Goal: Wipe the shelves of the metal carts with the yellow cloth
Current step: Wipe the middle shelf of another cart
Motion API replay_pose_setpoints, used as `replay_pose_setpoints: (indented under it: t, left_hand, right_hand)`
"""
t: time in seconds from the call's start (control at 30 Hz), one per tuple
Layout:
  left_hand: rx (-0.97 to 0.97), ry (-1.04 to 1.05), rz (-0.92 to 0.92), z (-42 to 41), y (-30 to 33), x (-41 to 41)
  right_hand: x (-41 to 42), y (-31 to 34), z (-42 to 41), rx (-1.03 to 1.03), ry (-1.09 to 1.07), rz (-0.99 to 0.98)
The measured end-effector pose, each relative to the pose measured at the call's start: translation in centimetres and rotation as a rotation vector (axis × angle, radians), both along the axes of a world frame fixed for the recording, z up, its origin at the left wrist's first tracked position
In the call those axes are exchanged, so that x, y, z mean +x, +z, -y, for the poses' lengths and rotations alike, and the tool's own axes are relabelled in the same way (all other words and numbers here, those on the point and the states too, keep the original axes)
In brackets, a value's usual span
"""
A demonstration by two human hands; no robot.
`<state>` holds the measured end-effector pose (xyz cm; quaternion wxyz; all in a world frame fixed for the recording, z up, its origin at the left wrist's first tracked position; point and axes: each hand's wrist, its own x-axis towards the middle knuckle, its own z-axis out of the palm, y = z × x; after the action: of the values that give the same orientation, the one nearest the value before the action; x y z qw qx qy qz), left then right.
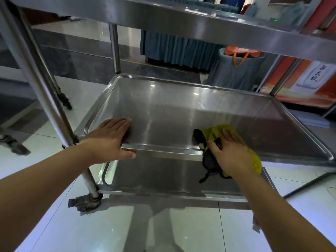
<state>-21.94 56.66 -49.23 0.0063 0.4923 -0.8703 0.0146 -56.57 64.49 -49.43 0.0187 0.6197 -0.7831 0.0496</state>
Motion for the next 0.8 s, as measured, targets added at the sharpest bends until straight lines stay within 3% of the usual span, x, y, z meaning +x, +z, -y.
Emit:
replay_pose_setpoints:
  t: [0.13, 0.27, 0.63, 0.8]
  left_hand:
    - [0.002, -0.005, -0.017, -0.4, 0.1, -0.4]
    - [-0.002, 0.008, -0.041, -0.7, 0.1, -0.8]
    - [-0.023, 0.008, -0.108, 0.0, -0.4, -0.5]
    - [0.002, 0.021, -0.118, 0.3, -0.3, 0.0]
  right_hand:
    - [-3.7, 2.1, 0.3, 0.284, -0.197, 0.093]
    - [-2.2, 2.4, 1.7, 0.338, -0.231, 0.113]
    - [15.4, 0.6, 10.1, 0.246, 0.251, 0.061]
    - [14.7, 0.4, 11.8, 0.183, 0.328, 0.107]
